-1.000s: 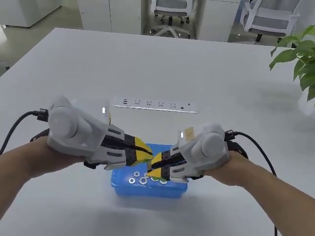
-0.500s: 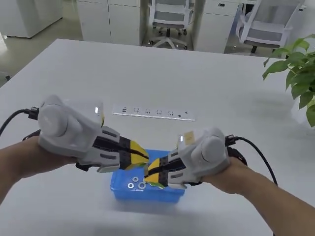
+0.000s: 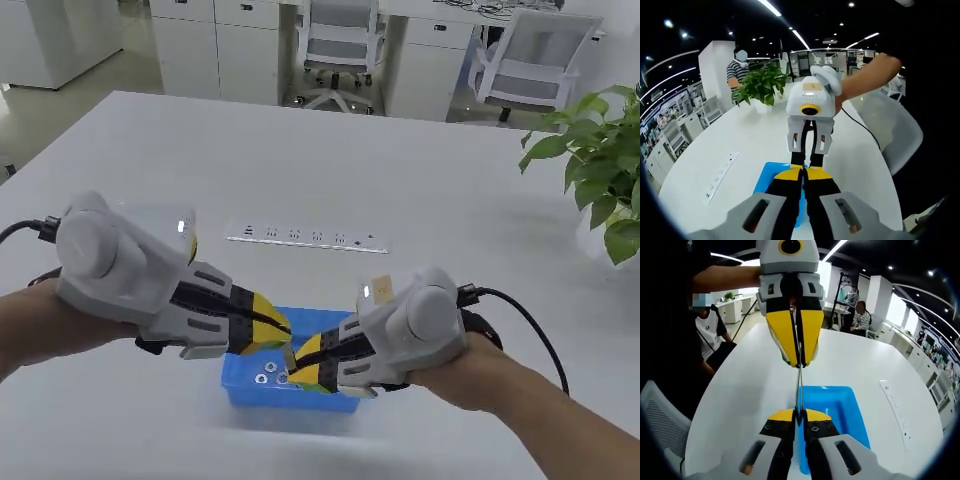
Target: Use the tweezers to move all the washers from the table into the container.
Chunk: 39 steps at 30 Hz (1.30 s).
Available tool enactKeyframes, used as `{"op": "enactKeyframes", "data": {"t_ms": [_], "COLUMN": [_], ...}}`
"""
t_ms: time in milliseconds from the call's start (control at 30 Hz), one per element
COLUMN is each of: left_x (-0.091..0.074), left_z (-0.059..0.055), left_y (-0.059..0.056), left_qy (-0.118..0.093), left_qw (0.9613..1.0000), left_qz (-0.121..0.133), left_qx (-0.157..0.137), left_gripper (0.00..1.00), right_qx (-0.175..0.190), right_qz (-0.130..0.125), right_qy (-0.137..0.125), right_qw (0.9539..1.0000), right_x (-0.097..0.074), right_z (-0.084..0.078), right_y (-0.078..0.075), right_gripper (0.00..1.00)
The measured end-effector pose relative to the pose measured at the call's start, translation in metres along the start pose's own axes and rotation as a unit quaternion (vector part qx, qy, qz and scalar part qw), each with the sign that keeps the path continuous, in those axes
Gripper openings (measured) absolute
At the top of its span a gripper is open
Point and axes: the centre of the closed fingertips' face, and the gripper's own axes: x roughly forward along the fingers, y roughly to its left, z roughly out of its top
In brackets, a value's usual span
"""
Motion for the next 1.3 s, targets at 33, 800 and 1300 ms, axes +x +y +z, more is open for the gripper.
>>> {"op": "enactKeyframes", "data": {"t_ms": [33, 800, 1300], "left_x": [0.000, 0.008, 0.022], "left_z": [0.000, -0.042, -0.087], "left_y": [-0.001, -0.036, -0.049], "left_qy": [0.001, 0.050, 0.120], "left_qw": [1.0000, 0.9985, 0.9922], "left_qz": [-0.002, -0.021, -0.035], "left_qx": [0.000, -0.005, 0.004], "left_gripper": [0.05, 0.05, 0.05], "right_qx": [0.000, -0.016, -0.016], "right_qz": [0.000, 0.010, 0.018], "right_qy": [0.001, 0.056, 0.094], "right_qw": [1.0000, 0.9982, 0.9953], "right_x": [-0.001, -0.002, 0.006], "right_z": [-0.001, -0.031, -0.055], "right_y": [0.002, 0.034, 0.048], "right_gripper": [0.07, 0.06, 0.07]}}
